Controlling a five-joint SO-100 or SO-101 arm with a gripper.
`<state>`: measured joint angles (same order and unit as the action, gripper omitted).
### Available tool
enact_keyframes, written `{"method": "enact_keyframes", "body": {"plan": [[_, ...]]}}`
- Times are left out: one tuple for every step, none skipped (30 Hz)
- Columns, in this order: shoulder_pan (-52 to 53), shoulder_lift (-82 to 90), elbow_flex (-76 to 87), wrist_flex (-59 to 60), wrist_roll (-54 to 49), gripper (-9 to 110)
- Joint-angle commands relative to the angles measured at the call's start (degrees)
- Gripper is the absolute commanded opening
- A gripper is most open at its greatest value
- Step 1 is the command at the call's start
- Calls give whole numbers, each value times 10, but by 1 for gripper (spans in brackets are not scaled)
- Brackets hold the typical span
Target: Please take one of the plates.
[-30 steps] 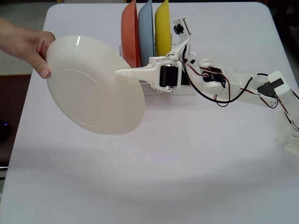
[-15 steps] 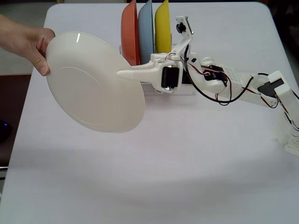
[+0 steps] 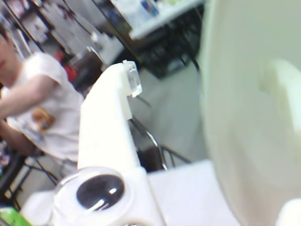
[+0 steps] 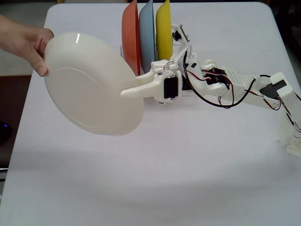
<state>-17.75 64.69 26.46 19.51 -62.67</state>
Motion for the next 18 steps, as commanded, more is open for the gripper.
{"method": "enact_keyframes", "body": {"plan": [[6, 73, -36, 38, 16, 29], [11, 79, -36, 54, 24, 29], [15, 87, -36, 73, 32, 29], [18, 95, -36, 88, 37, 29], [22, 102, -36, 101, 41, 29], [27, 110, -36, 114, 47, 30], [31, 118, -36, 128, 49, 30], [32, 126, -36, 143, 50, 30], [32, 134, -36, 156, 50, 30], [33, 142, -36, 171, 52, 31], [36, 150, -36, 185, 55, 31], [40, 161, -36, 201, 61, 31], [43, 172, -32, 218, 65, 31], [47, 195, -10, 223, 68, 32], [52, 227, 32, 222, 73, 32], [56, 260, 74, 222, 80, 32], [59, 295, 120, 222, 86, 32], [63, 331, 164, 219, 96, 33]]}}
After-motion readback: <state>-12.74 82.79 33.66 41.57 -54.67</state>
